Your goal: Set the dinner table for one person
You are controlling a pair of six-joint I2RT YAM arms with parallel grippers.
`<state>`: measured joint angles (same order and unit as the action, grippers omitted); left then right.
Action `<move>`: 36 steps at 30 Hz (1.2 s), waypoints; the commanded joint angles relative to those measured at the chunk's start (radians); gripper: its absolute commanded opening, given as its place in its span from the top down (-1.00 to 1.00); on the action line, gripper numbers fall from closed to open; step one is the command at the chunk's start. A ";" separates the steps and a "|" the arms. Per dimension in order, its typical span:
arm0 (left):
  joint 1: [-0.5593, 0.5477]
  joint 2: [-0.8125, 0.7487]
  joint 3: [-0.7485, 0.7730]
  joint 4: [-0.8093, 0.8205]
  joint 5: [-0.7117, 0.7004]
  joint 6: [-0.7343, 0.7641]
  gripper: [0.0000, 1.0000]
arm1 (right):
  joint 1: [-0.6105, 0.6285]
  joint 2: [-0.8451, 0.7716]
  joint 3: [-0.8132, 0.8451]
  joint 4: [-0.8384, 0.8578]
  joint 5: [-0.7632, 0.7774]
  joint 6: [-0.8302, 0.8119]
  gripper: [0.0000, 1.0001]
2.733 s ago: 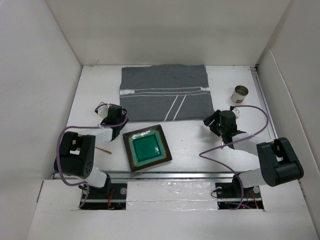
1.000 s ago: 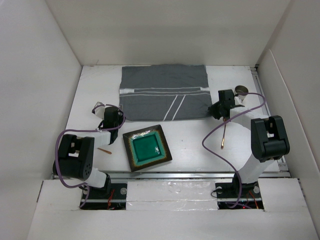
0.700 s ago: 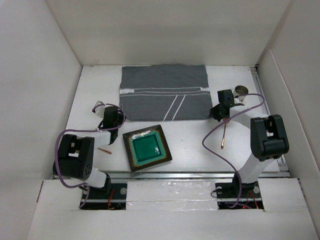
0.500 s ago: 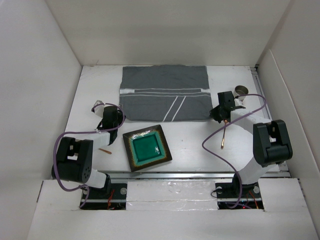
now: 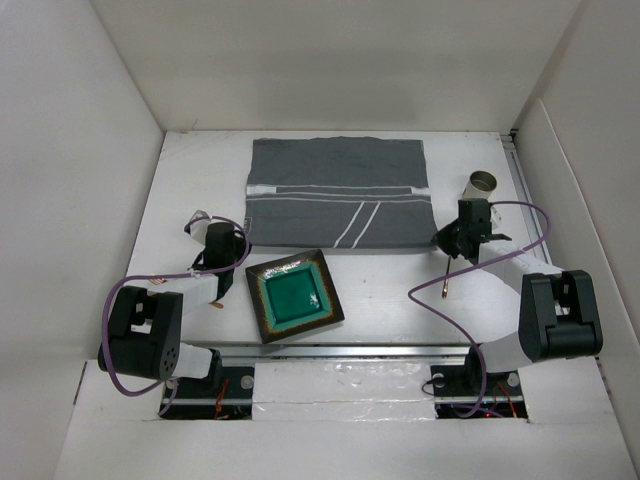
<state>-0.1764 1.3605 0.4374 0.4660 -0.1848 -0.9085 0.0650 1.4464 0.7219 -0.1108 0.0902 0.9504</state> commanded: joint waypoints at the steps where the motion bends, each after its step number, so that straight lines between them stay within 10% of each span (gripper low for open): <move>1: 0.008 0.009 -0.009 -0.009 -0.016 0.046 1.00 | -0.027 -0.031 0.001 0.077 0.002 -0.062 0.93; 10: 0.008 -0.075 0.009 -0.049 0.027 0.080 0.60 | -0.002 -0.102 0.040 0.053 0.026 -0.191 -0.01; 14: -0.035 -0.151 -0.008 -0.064 0.030 0.089 0.59 | 0.068 -0.194 0.039 0.062 0.057 -0.246 -0.10; 17: -0.035 -0.217 -0.031 -0.098 0.029 0.085 0.61 | 0.145 -0.262 0.025 0.102 -0.018 -0.343 -0.02; 20: -0.035 -0.296 -0.037 -0.156 -0.019 0.095 0.60 | 0.260 -0.273 0.011 0.157 -0.165 -0.441 1.00; 24: -0.044 -0.392 -0.063 -0.156 -0.084 0.103 0.53 | 0.453 -0.250 -0.068 0.300 -0.299 -0.486 0.98; 28: -0.044 -0.425 -0.086 -0.113 -0.033 0.151 0.58 | 0.633 -0.158 -0.134 0.440 -0.348 -0.449 -0.06; 36: -0.161 -0.592 -0.149 0.062 0.263 0.224 0.56 | 0.699 0.129 -0.170 0.741 -0.432 -0.325 -0.26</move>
<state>-0.3241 0.8318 0.2806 0.4160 -0.0307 -0.7208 0.7509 1.5299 0.5446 0.4156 -0.2932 0.5804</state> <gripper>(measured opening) 0.219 0.630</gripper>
